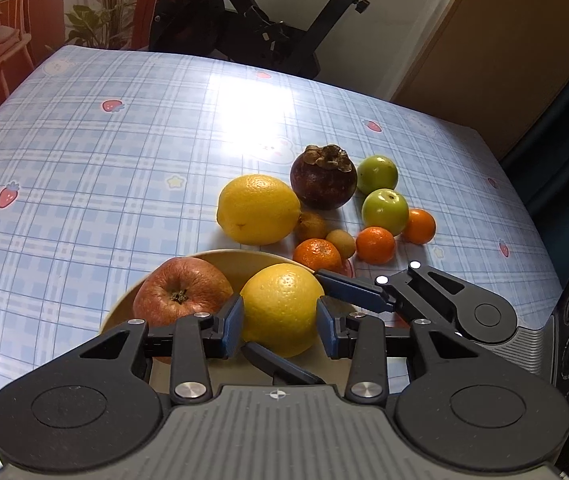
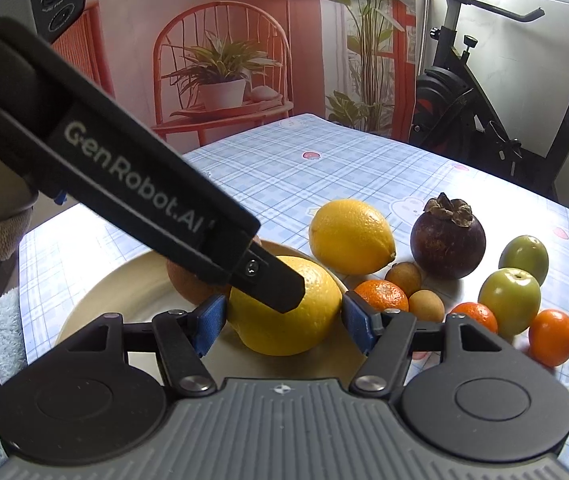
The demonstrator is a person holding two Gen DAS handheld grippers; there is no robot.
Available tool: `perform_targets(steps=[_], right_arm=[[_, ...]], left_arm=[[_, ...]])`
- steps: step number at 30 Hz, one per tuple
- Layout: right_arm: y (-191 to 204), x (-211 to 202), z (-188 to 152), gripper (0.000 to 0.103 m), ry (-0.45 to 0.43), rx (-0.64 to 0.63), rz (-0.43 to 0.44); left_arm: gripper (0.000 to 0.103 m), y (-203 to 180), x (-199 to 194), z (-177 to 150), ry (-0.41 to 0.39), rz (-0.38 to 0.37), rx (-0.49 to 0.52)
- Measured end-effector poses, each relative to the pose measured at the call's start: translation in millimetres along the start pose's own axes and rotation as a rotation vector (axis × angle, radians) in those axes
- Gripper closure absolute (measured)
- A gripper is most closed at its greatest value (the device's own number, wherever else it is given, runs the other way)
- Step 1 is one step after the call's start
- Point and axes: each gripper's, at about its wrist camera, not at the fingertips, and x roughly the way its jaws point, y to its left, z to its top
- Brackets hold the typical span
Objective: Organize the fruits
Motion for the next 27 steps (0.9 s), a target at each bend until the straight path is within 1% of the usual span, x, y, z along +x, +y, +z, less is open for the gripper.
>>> perform_targets(steps=[2,5,8,11,18,21,24,26,27], right_arm=[[-1.8,-4.5,-1.8,0.036,-0.008,-0.001,0.006],[-9.5,-15.4,-6.1,0.035,-0.021,0.030,0.014],[-19.1,-32.0,-12.5,0.035,-0.046,0.055,0.000],[-32.0,-46.6,-16.8,0.035,-0.064,0.079,-0.031],[-65.8,-67.9,-22.2,0.038,-0.091,0.130,-0.127],[-80.6,-72.2,-25.3,0.042,-0.096,0.152,-0.162],[-94.5,-75.8,-28.4,0.048,-0.096,0.179,-0.173],[-99.6,-77.4,-28.5,0.057,-0.094,0.182,-0.168],[-101.8,-77.7,-27.6,0.059,-0.090,0.177,-0.167]], left_arm=[[0.061,-0.6,-0.7,-0.9,0.001,0.002,0.001],[0.061,-4.4,-1.0,-2.2,-0.006,0.016,0.019],[0.061,-6.7,-0.3,-3.4,-0.015,0.021,0.017],[0.061,-10.3,-1.9,-3.3,-0.029,0.018,0.014],[0.061,-28.4,-8.7,8.3,-0.100,-0.011,0.015],[0.061,-36.1,-5.5,14.8,-0.116,-0.010,0.017],[0.061,-39.4,-5.3,22.4,-0.124,-0.001,0.020],[0.061,-35.8,-6.8,28.5,-0.133,0.007,0.008],[0.061,-33.3,-7.8,32.3,-0.139,0.014,0.000]])
